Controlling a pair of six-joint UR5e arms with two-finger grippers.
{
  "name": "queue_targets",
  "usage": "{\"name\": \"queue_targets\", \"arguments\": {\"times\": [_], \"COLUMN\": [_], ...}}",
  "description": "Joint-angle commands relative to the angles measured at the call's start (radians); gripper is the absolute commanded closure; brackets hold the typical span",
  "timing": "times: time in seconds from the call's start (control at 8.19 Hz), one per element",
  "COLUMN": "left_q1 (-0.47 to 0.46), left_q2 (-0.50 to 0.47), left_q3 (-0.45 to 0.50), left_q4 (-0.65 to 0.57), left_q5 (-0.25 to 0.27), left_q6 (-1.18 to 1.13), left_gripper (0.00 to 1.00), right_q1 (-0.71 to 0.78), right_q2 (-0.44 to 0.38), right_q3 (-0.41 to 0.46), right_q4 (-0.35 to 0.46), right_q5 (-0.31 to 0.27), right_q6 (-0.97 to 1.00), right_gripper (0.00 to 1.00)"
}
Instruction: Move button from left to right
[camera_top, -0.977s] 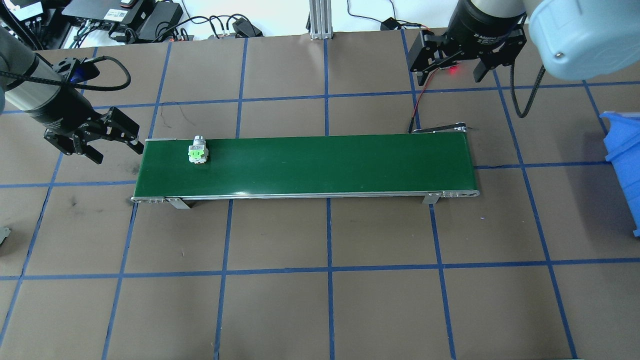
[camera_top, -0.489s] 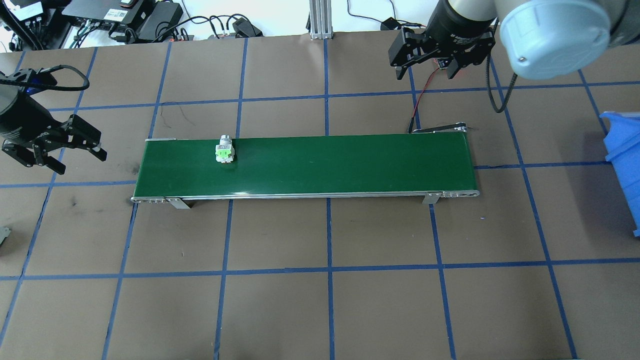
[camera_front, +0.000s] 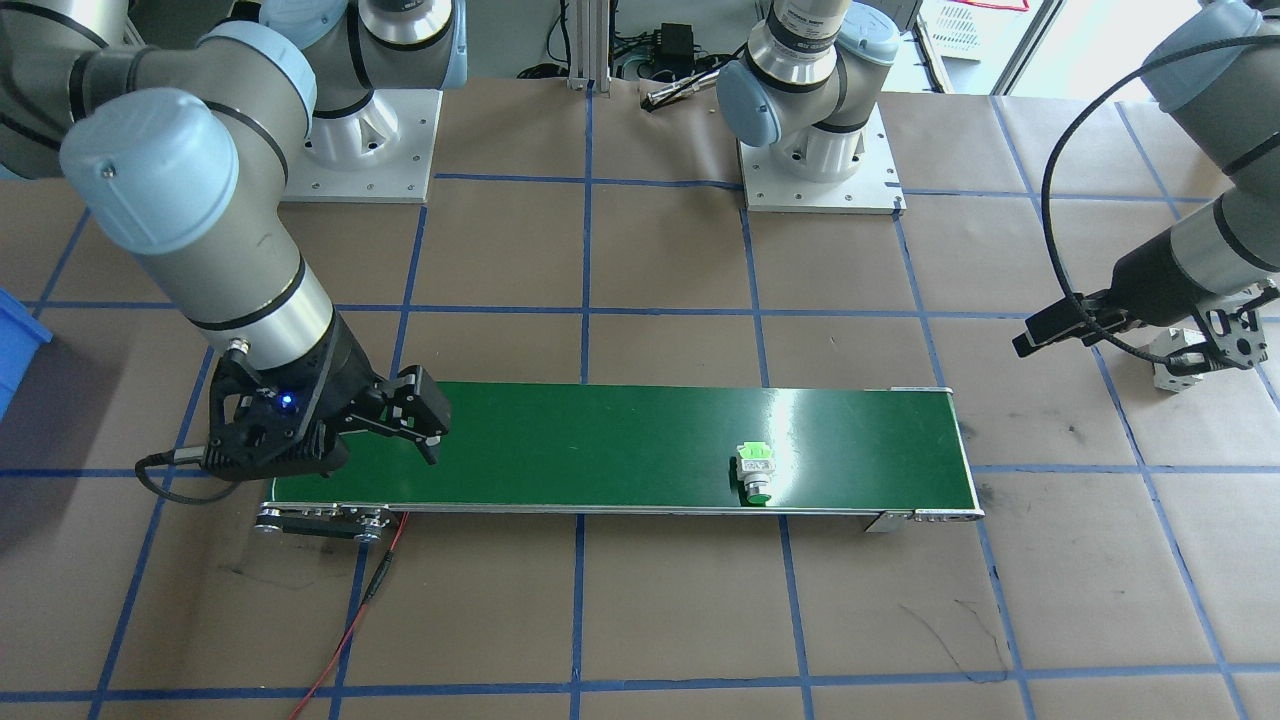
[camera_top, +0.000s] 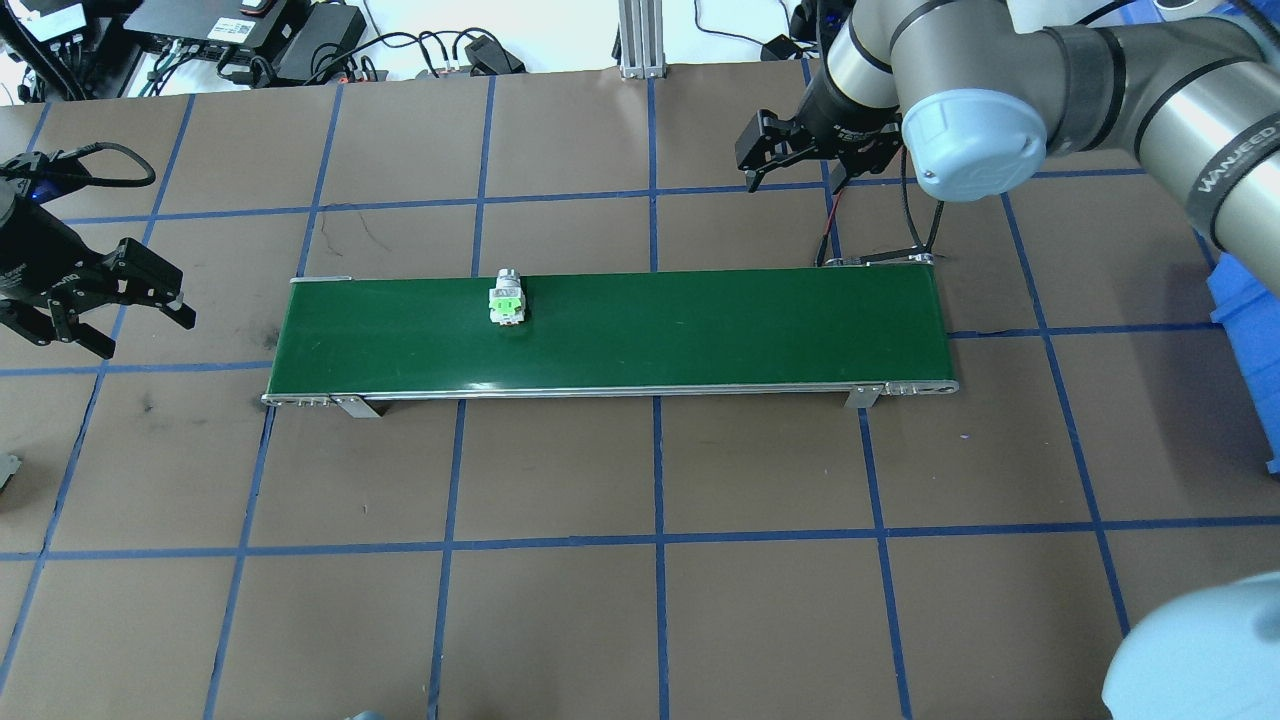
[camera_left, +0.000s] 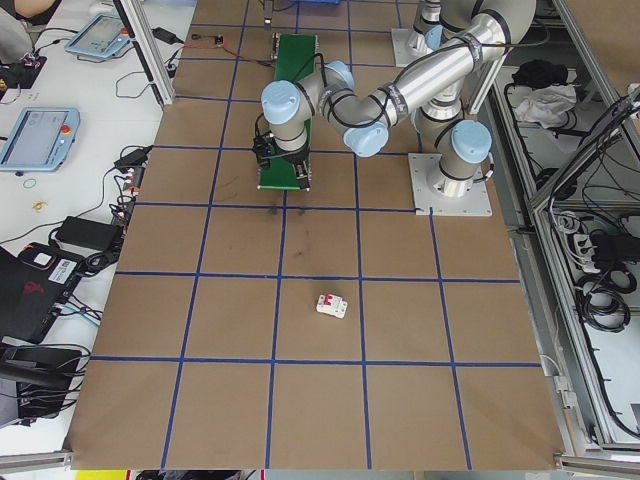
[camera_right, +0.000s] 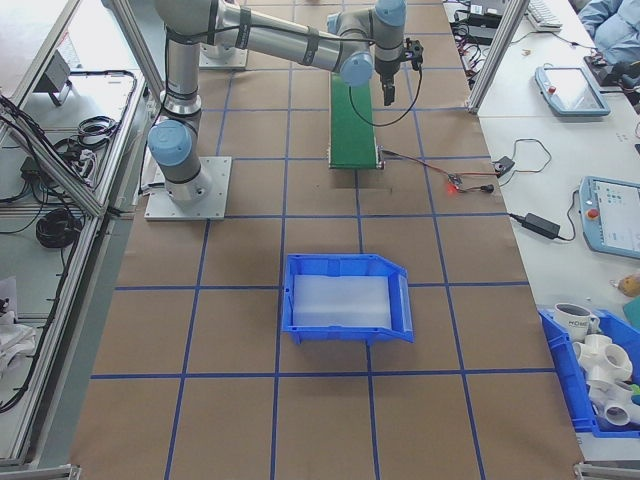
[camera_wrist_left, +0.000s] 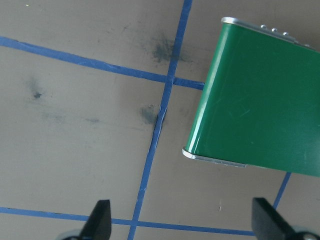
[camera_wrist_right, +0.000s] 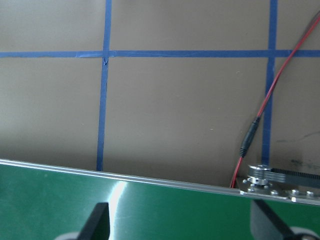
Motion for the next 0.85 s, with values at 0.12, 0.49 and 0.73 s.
{"name": "queue_targets", "arguments": {"times": [0.12,0.49,0.73], "left_q1": [0.001,0.001,0.001], "left_q2": [-0.014,-0.016,-0.017], "left_q3": [-0.002,-0.005,-0.01], "left_q4": [0.001,0.002,0.002], "left_q5": [-0.004,-0.005,-0.005], "left_q6": [-0.001,-0.005,-0.007], "left_gripper": [0.0,0.0,0.0], "right_q1": [0.0,0.0,0.0], "right_q2": [0.074,0.077,0.075], "right_q3": [0.071,0.102,0.103], "right_q4": [-0.032,-0.029,-0.02], "right_q5": [0.099,0.133,0.131], "right_q6": [0.007,0.01,0.034], "right_gripper": [0.0,0.0,0.0]}}
